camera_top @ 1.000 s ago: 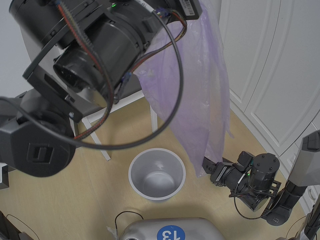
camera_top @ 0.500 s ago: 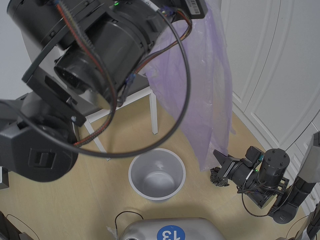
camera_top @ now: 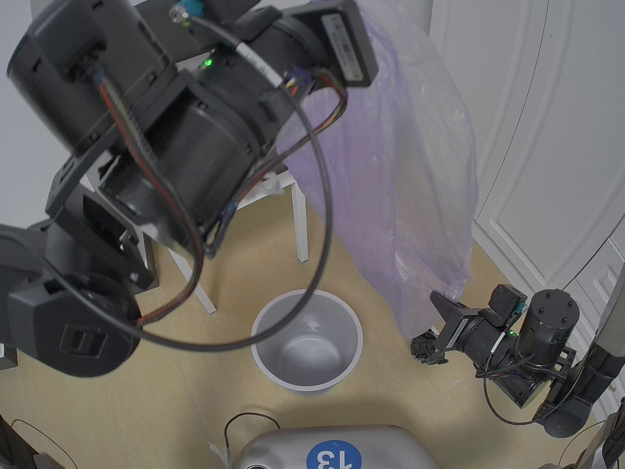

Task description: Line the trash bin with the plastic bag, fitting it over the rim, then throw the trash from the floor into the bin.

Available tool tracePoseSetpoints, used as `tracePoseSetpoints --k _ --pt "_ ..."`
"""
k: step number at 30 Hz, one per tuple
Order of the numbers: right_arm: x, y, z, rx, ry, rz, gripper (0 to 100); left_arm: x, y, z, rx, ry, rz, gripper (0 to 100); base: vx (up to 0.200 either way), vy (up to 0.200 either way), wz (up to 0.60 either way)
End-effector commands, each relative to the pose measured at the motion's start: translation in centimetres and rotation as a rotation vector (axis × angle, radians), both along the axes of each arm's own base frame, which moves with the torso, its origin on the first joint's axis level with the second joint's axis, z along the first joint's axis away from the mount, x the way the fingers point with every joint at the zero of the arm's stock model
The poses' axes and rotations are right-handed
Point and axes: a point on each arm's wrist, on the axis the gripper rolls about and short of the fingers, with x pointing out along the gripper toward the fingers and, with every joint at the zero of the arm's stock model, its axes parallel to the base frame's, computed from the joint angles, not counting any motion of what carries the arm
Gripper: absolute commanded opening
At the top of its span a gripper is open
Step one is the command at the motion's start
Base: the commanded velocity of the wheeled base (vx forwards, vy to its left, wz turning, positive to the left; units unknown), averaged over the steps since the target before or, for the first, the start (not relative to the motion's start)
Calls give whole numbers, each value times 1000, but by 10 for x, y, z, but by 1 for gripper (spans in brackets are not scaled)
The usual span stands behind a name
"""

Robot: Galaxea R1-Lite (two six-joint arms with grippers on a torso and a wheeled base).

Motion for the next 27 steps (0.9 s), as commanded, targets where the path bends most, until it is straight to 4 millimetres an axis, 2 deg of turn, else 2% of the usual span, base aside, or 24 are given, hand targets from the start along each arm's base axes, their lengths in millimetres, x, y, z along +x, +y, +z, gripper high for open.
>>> tracePoseSetpoints --k 1,5,10,13,14,15,18,20,22,24,25,27 --pt "-12 -25 21 -70 -95 -46 0 2 51 -37 44 84 89 0 0 0 0" --pt "-25 -37 33 -144 -155 -56 0 -6 76 -69 47 148 83 0 0 0 0" --pt "-48 -53 43 -223 -162 -52 0 -5 106 -105 87 212 162 0 0 0 0" --pt "-55 -58 53 -249 -158 -49 0 -5 119 -121 80 230 205 0 0 0 0" --pt "-55 -58 53 -249 -158 -49 0 -5 119 -121 80 230 205 0 0 0 0" --pt "-54 -57 65 -242 -171 -54 0 -7 126 -128 78 234 222 0 0 0 0" --pt "-54 -57 82 -247 -154 -58 0 -8 129 -138 97 242 199 0 0 0 0" --pt "-55 -57 89 -248 -148 -55 0 -8 129 -140 103 244 199 0 0 0 0" --pt "-50 -53 108 -246 -136 -49 0 -11 130 -140 108 239 200 0 0 0 0" --pt "-48 -52 113 -247 -134 -50 0 -12 131 -142 116 244 199 0 0 0 0" --pt "-43 -49 125 -252 -127 -52 0 -14 131 -145 126 252 196 0 0 0 0" --pt "-41 -47 135 -267 -109 -47 0 -15 131 -148 134 263 195 0 0 0 0"
